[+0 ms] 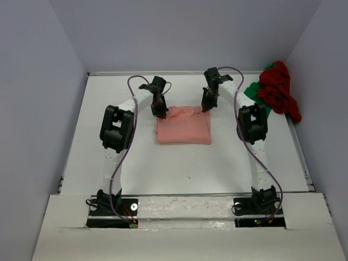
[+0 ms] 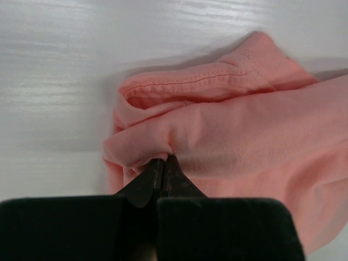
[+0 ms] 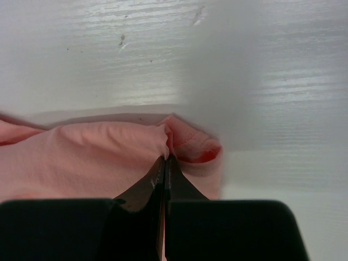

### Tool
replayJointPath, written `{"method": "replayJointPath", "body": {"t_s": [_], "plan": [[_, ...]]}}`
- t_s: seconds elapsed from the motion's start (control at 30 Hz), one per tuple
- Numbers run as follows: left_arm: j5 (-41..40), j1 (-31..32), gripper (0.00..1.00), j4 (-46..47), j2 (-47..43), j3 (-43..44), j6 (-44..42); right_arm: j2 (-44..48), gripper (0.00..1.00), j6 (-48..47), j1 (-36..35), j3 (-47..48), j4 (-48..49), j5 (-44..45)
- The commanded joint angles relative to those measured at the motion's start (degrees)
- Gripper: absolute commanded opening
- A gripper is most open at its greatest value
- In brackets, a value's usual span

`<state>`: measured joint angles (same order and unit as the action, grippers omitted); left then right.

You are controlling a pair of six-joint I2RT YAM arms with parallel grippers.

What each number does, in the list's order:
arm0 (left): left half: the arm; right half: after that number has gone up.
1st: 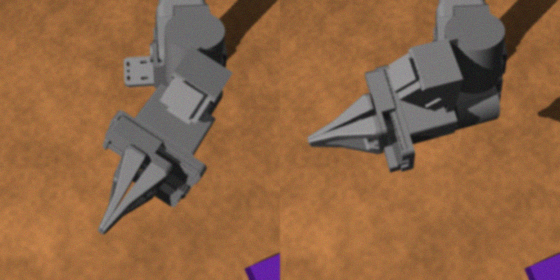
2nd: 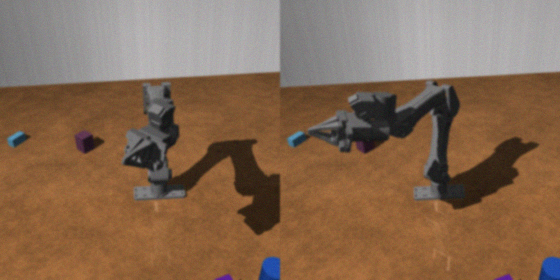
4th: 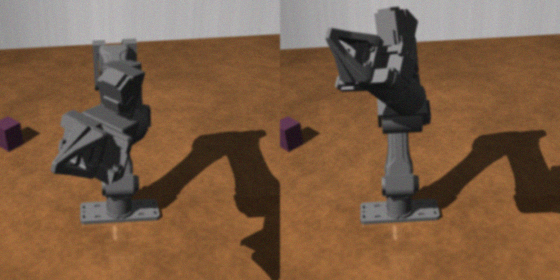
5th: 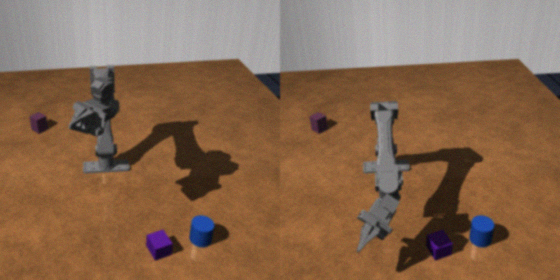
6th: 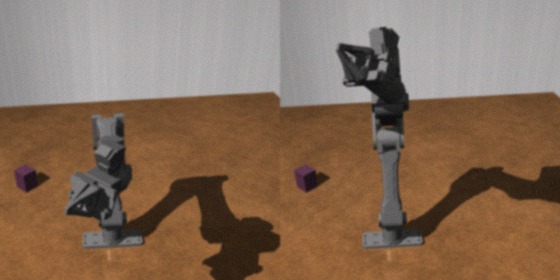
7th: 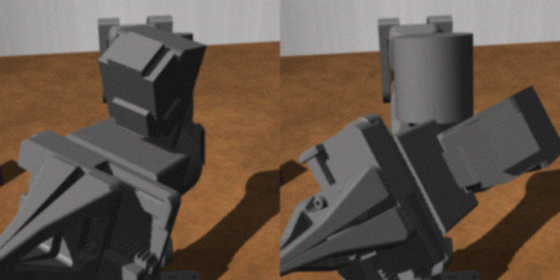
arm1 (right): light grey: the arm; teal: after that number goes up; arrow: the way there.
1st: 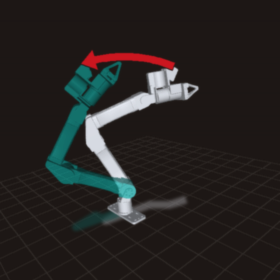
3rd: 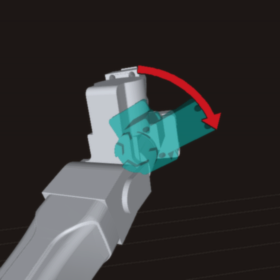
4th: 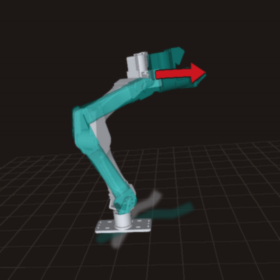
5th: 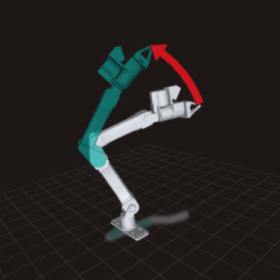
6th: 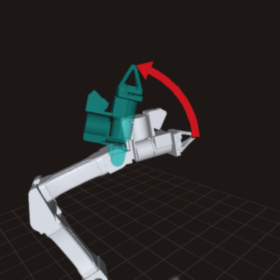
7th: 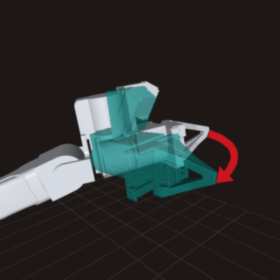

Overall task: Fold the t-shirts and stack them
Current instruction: Fold the tshirt

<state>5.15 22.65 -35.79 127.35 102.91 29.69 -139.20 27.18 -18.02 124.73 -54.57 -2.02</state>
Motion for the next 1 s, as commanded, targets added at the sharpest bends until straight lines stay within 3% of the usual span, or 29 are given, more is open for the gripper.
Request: {"method": "replayJointPath", "body": {"t_s": [0.0, 0.3, 0.6, 0.8, 0.97], "plan": [[0.38, 0.37, 0.0, -2.88, -2.72, -4.91, 0.72, -2.22, 0.0, -1.16, 0.18, 2.89, 0.6, -2.54], [-1.02, 0.28, 0.0, -2.44, -3.69, -3.43, -0.69, -1.08, 0.0, -1.69, 0.18, 2.89, 0.78, -2.81], [0.3, -1.29, 0.0, -5.16, -3.42, 6.76, -1.3, 2.96, 0.0, -2.48, 0.18, 3.95, 0.6, -3.25], [1.09, -3.14, 0.0, -10.17, -3.69, 18.1, -1.22, 9.64, 0.0, -3.18, 1.23, 3.16, -1.16, -3.95], [2.5, -3.85, 0.0, -10.27, -2.28, 18.38, -1.21, 10.52, 0.0, -3.62, 2.28, 2.63, -1.77, -3.87]]}}
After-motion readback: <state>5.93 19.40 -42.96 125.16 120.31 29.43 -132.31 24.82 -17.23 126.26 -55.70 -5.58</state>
